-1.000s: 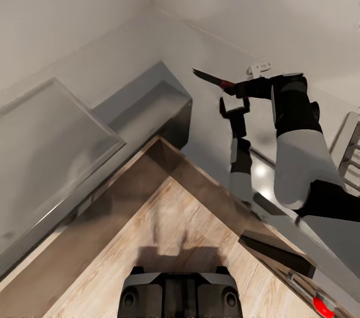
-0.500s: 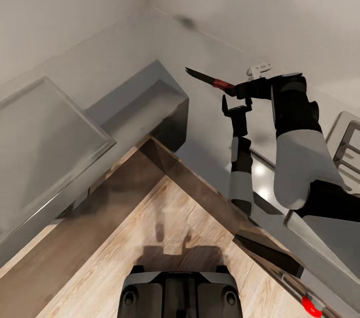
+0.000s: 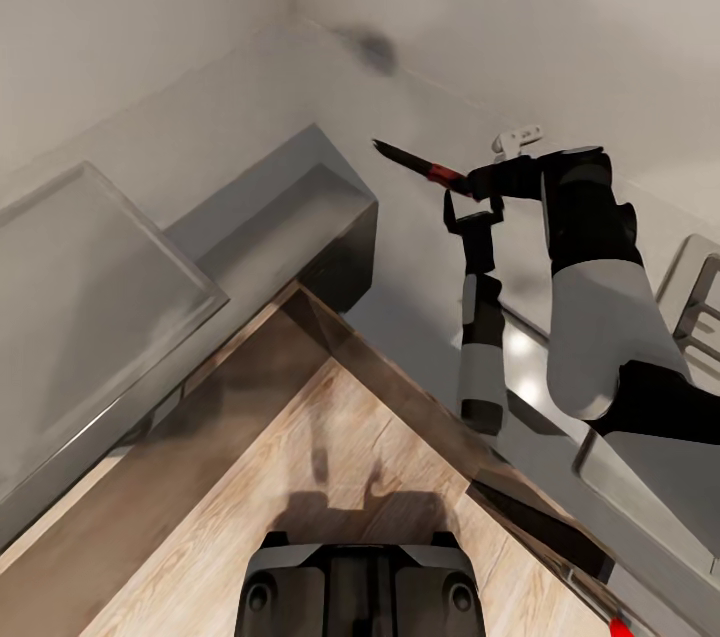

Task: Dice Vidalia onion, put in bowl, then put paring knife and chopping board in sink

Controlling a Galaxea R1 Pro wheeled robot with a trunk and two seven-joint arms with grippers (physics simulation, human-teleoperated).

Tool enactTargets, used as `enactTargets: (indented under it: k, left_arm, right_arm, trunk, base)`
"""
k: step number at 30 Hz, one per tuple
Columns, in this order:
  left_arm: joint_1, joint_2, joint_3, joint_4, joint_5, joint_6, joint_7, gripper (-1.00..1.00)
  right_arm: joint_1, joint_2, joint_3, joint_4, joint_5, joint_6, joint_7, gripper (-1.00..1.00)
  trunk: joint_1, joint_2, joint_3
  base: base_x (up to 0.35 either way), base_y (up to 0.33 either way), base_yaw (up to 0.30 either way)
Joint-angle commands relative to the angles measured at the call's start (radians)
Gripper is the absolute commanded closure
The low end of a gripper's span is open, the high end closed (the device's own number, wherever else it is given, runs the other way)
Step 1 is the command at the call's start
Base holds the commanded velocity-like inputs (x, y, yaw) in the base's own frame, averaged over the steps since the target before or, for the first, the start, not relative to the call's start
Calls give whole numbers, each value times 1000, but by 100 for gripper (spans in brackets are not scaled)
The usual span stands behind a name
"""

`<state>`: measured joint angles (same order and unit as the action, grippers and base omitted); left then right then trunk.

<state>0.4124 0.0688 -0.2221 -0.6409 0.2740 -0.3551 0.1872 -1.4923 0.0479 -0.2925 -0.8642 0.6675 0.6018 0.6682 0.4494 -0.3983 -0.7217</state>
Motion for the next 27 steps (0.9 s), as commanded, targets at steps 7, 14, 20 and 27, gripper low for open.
enactTargets:
  k: [7, 14, 20, 27]
  left_arm:
    - [0, 2, -9, -2, 7, -2, 9, -100]
    - [0, 2, -9, -2, 7, -2, 9, -100]
    - [0, 2, -10, -1, 7, -2, 9, -100]
    - [0, 2, -10, -1, 7, -2, 9, -100]
  right_arm:
    - [-1, 6, -5, 1, 11, 1, 10, -100]
    - [-1, 9, -4, 2, 11, 1, 10, -100]
    - [-1, 10, -4, 3, 11, 1, 10, -100]
    - [-1, 9, -5, 4, 10, 1, 9, -100]
  trunk:
    - [1, -2, -1]
    - [1, -2, -1]
    - [1, -2, -1]
    - [1, -2, -1]
  base:
    - [-37, 33, 0]
    - [-74, 56, 0]
    - [-5, 3, 0]
    - [0, 0, 0]
